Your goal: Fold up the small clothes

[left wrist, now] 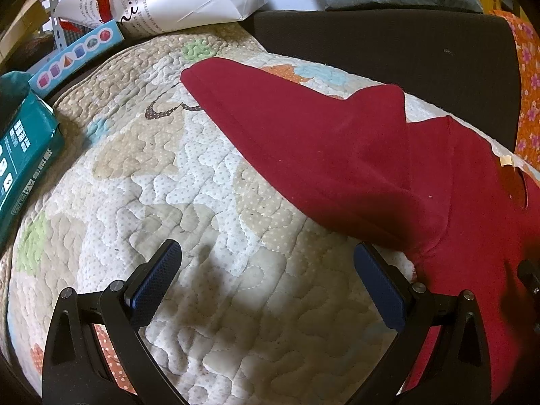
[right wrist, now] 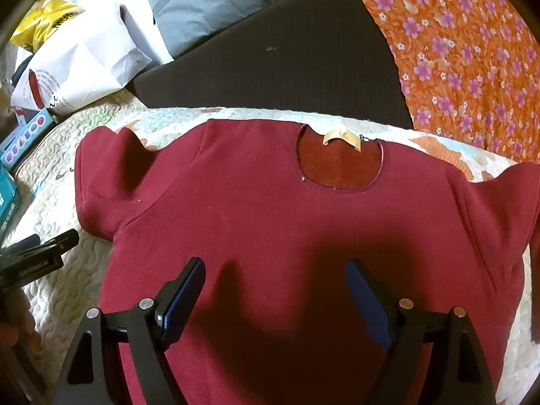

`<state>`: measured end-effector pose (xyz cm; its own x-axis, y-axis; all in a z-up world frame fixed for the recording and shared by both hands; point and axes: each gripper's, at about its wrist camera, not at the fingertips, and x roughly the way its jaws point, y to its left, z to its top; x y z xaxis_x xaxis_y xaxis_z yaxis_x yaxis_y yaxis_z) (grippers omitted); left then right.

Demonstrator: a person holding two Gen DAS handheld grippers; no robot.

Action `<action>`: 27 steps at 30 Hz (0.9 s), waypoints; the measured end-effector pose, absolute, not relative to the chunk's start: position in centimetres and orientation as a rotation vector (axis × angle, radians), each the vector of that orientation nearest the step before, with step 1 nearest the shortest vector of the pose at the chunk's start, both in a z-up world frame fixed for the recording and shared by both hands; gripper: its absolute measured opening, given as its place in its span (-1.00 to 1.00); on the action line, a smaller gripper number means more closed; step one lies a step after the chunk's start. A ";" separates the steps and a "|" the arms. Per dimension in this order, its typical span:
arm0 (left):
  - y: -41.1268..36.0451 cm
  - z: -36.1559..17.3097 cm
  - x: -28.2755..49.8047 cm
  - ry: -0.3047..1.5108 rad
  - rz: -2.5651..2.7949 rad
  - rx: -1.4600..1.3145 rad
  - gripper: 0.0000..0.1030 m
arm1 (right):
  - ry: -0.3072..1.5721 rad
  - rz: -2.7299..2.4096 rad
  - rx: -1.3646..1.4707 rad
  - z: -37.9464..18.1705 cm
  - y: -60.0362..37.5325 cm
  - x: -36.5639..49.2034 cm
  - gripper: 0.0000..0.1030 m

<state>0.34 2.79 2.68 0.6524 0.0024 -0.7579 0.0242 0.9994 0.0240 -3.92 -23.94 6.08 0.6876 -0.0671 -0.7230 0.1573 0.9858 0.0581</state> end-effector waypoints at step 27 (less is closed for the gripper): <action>-3.1 4.8 -2.6 0.773 -0.281 0.085 0.99 | 0.801 -0.280 0.191 7.1 -28.1 -6.7 0.63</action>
